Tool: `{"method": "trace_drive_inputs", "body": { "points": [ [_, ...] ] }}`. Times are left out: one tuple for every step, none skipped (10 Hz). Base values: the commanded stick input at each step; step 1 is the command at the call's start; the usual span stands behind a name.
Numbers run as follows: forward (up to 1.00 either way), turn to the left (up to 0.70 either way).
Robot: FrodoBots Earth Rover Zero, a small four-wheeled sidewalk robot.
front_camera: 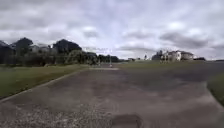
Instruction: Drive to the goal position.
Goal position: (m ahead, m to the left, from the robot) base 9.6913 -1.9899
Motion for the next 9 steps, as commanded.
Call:
{"method": "trace_drive_inputs", "body": {
  "points": [
    [0.7, 0.0],
    [0.7, 0.0],
    [0.7, 0.0],
    [0.7, 0.0],
    [0.7, 0.0],
    [0.7, 0.0],
    [0.7, 0.01],
    [0.7, 0.01],
    [0.7, 0.01]
  ]
}}
